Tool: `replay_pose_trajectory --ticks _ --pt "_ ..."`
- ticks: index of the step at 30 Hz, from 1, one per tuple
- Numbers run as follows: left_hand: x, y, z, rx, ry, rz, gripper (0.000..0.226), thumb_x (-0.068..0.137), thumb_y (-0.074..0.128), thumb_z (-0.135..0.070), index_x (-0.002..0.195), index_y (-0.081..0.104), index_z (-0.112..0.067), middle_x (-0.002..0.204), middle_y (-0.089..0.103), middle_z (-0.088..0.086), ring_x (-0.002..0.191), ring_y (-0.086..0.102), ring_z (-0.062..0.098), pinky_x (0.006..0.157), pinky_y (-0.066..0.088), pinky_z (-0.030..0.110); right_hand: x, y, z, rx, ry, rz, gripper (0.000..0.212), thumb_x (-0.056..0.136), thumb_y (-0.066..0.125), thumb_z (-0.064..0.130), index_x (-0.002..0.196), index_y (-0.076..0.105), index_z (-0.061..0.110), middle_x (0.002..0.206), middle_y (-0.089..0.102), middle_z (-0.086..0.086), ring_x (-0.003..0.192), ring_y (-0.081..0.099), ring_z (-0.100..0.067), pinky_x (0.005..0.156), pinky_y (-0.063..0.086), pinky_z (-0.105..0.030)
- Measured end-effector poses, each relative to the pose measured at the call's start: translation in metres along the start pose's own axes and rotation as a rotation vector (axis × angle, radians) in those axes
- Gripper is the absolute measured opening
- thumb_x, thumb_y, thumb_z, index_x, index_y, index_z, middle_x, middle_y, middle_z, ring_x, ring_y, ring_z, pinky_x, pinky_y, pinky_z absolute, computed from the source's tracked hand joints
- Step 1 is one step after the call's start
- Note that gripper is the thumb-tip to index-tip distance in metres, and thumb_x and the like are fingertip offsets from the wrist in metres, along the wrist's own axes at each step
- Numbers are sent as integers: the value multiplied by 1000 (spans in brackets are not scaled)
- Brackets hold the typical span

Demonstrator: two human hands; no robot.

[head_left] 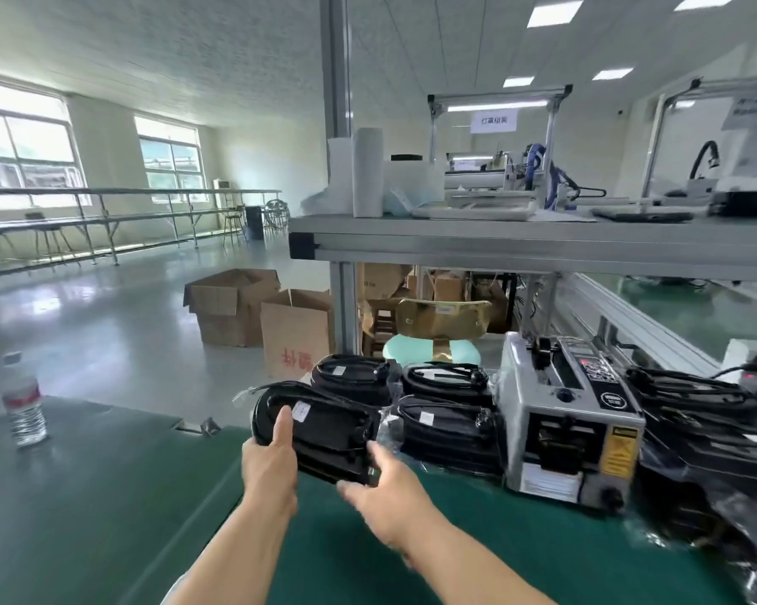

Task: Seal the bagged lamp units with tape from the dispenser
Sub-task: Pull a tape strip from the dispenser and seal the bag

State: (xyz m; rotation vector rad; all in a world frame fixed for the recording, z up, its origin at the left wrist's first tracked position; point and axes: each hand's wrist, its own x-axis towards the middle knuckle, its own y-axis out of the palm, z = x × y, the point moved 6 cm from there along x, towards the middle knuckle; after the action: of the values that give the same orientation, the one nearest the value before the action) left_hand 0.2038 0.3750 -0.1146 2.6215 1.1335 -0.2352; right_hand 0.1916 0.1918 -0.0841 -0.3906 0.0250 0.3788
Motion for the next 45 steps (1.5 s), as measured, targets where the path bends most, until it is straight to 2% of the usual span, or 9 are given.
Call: replay_pose_trajectory --ticks 3,6,12,17,23,27,32,37,45 --pt "24 0 3 -5 -32 -64 64 89 64 -56 117 56 2 77 50 10 55 41 21 50 34 28 26 18 -1 0 -13 44 79 91 67 33 157 22 26 155 39 4 132 46 -13 107 39 -20" --pt "40 10 5 20 -61 -60 66 89 63 -58 118 55 1 91 56 11 58 47 24 49 36 28 48 24 -3 -53 -32 23 81 92 66 34 157 20 24 165 18 4 150 23 -17 121 22 -30" --pt "56 40 11 22 -180 64 61 88 68 -54 116 58 -1 108 70 16 73 65 28 82 56 41 65 15 -7 -123 -57 -157 75 94 60 27 157 20 21 166 10 2 153 6 -17 124 13 -31" --pt "68 46 14 156 -198 153 55 95 57 -54 118 59 -4 106 72 15 89 71 33 72 58 41 68 18 -9 -154 -61 -222 71 95 57 24 157 20 21 166 8 5 152 -1 -13 122 11 -28" --pt "67 44 3 469 -141 86 69 94 51 -62 124 47 0 84 71 24 57 69 31 49 56 34 69 15 -8 -201 -38 -215 67 96 54 25 156 23 22 165 10 6 151 2 -14 121 14 -28" --pt "66 37 1 753 -30 4 70 96 43 -62 141 35 -9 67 71 18 60 68 30 66 61 40 66 16 -12 -240 -34 -221 65 96 52 24 156 25 22 165 11 6 151 5 -14 121 18 -28" --pt "65 33 -7 965 85 -68 71 96 37 -64 146 37 -13 120 65 18 115 60 37 93 47 43 59 25 -16 -255 -12 -133 70 95 53 19 156 21 24 166 1 8 152 -1 -15 120 22 -29" --pt "46 23 -5 803 122 -68 76 96 35 -66 147 33 -9 126 61 23 117 56 41 97 45 49 34 3 -11 -170 -27 -165 64 96 50 17 155 27 25 165 7 10 152 8 -11 121 19 -26" --pt "-99 48 34 408 291 187 41 102 45 -39 138 46 -20 55 59 8 66 55 29 76 43 47 -77 -82 -15 16 -84 -355 57 97 50 24 151 33 33 158 22 22 145 19 2 122 19 -26"
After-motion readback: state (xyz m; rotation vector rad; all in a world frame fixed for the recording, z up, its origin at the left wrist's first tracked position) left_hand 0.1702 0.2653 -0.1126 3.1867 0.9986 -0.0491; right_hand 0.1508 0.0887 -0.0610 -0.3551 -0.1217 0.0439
